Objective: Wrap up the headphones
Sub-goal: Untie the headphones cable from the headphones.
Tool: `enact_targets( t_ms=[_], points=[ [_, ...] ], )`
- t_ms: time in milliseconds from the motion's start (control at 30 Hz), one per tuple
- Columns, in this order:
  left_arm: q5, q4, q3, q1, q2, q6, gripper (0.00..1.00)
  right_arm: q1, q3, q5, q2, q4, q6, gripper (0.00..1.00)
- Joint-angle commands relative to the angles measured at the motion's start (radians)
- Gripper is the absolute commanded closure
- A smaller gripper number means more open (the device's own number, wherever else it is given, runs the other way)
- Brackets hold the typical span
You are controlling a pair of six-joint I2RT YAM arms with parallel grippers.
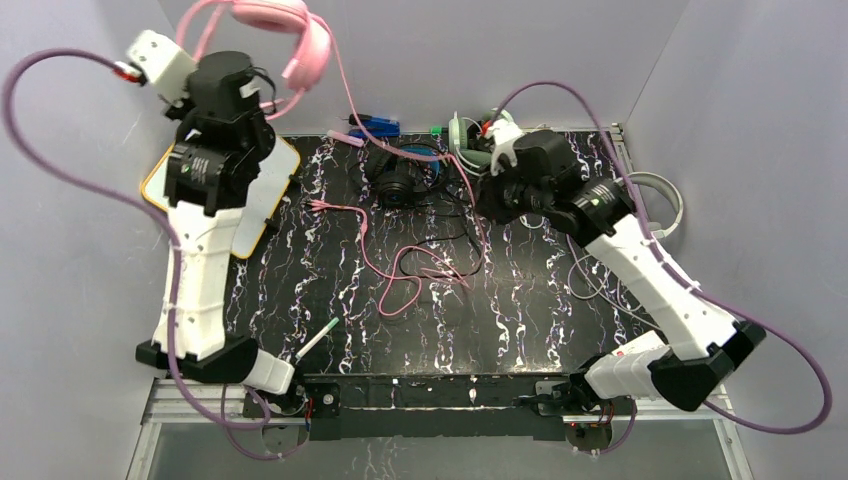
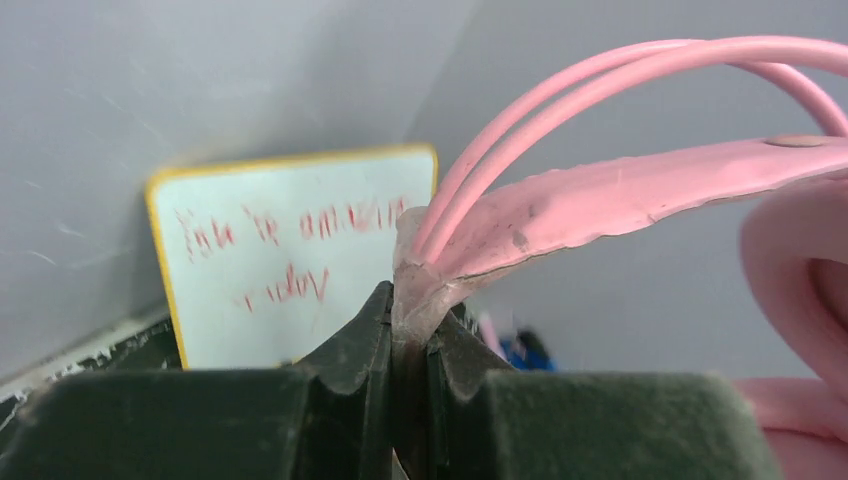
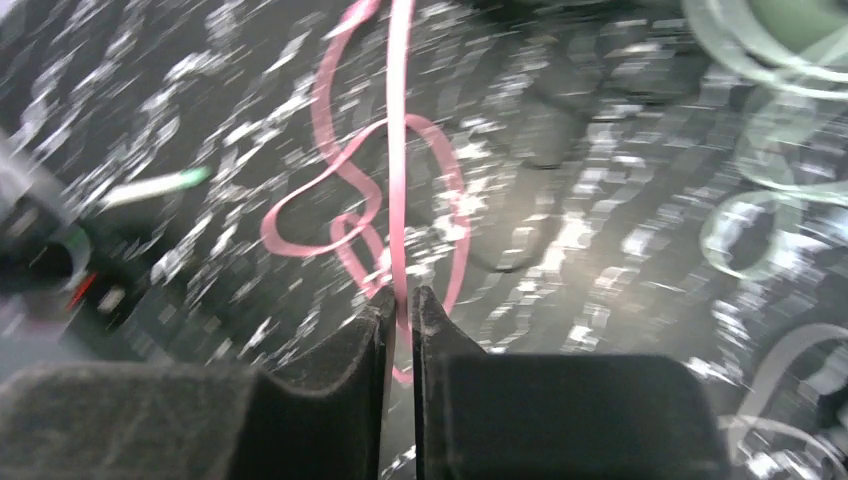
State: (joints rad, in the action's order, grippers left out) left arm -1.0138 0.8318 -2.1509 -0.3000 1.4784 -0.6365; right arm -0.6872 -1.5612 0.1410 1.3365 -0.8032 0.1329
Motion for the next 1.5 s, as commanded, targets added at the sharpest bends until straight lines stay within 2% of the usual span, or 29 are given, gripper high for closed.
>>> enact_targets(
  t_ms=[0, 33, 100, 167, 200, 233, 300, 433, 533, 667, 800, 933, 1100, 1267, 1467],
  points=[
    [-0.389, -0.351, 0.033, -0.008, -0.133, 0.28, 1.0, 0.026, -0.022, -0.612, -0.067, 0.126, 0.047, 0.78],
    [-0.447, -0.471, 0.099, -0.008, -0.179, 0.374, 1.0, 0.042, -0.045, -0.665, -0.059, 0.131, 0.047, 0.77],
    [-0.549, -0.921, 0.273, -0.007, -0.282, 0.647, 1.0, 0.09, -0.058, -0.703, -0.053, 0.157, 0.048, 0.75],
    [-0.584, -1.317, 0.408, -0.008, -0.362, 0.975, 1.0, 0.157, -0.041, -0.701, -0.05, 0.199, 0.079, 0.69],
    [-0.589, -1.422, 0.433, -0.008, -0.378, 1.075, 1.0, 0.196, -0.03, -0.673, -0.046, 0.215, 0.097, 0.69],
    [-0.592, -1.452, 0.431, -0.008, -0.388, 1.119, 1.0, 0.229, -0.016, -0.625, -0.042, 0.234, 0.122, 0.68],
    [-0.585, -1.375, 0.401, -0.008, -0.401, 1.082, 1.0, 0.265, 0.023, -0.418, -0.037, 0.278, 0.125, 0.58],
    [-0.536, -0.953, 0.309, -0.008, -0.41, 0.725, 1.0, 0.268, 0.162, 0.086, -0.049, 0.388, 0.131, 0.33],
    [-0.469, -0.707, 0.277, -0.008, -0.418, 0.54, 1.0, 0.266, 0.273, 0.226, -0.037, 0.432, 0.183, 0.24],
    [-0.41, -0.587, 0.302, -0.008, -0.449, 0.438, 1.0, 0.221, 0.338, 0.215, 0.046, 0.402, 0.236, 0.25],
    [-0.405, -0.572, 0.31, -0.009, -0.475, 0.416, 1.0, 0.103, 0.358, 0.123, 0.125, 0.436, 0.239, 0.28],
    [-0.407, -0.573, 0.254, -0.01, -0.473, 0.444, 1.0, 0.016, 0.337, 0.071, 0.234, 0.477, 0.213, 0.28],
    [-0.397, -0.599, 0.231, -0.011, -0.511, 0.452, 1.0, -0.004, 0.271, -0.003, 0.382, 0.47, 0.26, 0.3],
    [-0.401, -0.676, 0.257, -0.011, -0.549, 0.477, 1.0, -0.008, 0.18, -0.08, 0.494, 0.445, 0.378, 0.34],
    [-0.401, -0.694, 0.226, -0.014, -0.56, 0.488, 1.0, -0.016, 0.139, -0.062, 0.569, 0.503, 0.494, 0.34]
  ],
)
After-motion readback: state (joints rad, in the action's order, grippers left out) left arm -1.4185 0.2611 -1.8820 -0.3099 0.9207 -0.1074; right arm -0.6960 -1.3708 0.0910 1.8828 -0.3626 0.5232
